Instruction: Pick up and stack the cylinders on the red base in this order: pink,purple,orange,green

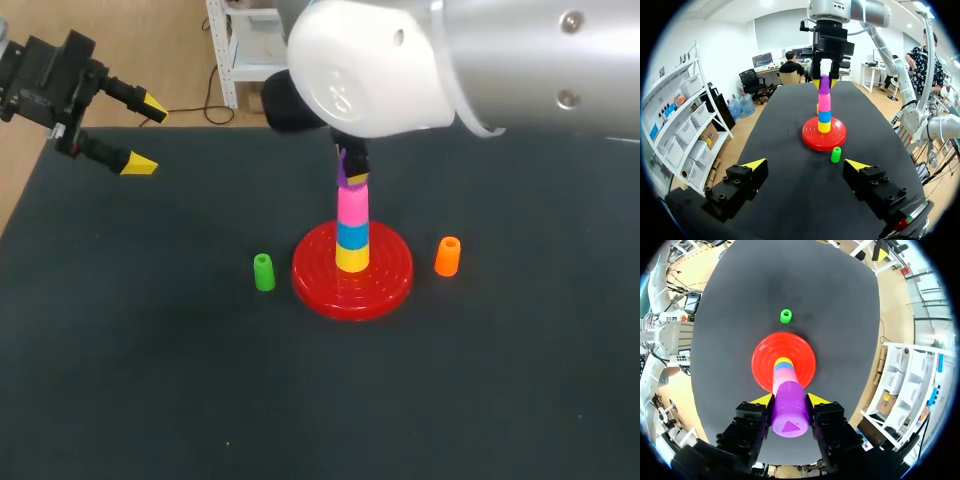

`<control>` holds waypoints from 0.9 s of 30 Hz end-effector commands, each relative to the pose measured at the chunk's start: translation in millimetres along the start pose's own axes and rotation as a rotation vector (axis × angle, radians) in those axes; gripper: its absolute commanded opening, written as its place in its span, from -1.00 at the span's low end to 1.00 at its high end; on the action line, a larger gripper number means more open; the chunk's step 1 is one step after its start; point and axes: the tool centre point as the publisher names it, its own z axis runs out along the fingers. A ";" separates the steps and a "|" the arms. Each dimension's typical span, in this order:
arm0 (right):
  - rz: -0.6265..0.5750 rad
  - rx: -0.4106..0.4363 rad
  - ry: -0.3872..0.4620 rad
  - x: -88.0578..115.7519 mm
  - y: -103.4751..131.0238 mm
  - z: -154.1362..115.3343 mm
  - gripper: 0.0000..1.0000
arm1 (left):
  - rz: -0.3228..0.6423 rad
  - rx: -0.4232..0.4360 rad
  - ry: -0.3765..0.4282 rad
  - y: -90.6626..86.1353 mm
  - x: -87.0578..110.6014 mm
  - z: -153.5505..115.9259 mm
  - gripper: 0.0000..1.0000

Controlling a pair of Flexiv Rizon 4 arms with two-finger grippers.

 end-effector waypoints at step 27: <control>0.007 0.004 -0.005 -0.3 5.1 1.6 -1.00 | 0.001 0.001 0.000 0.5 0.7 0.1 1.00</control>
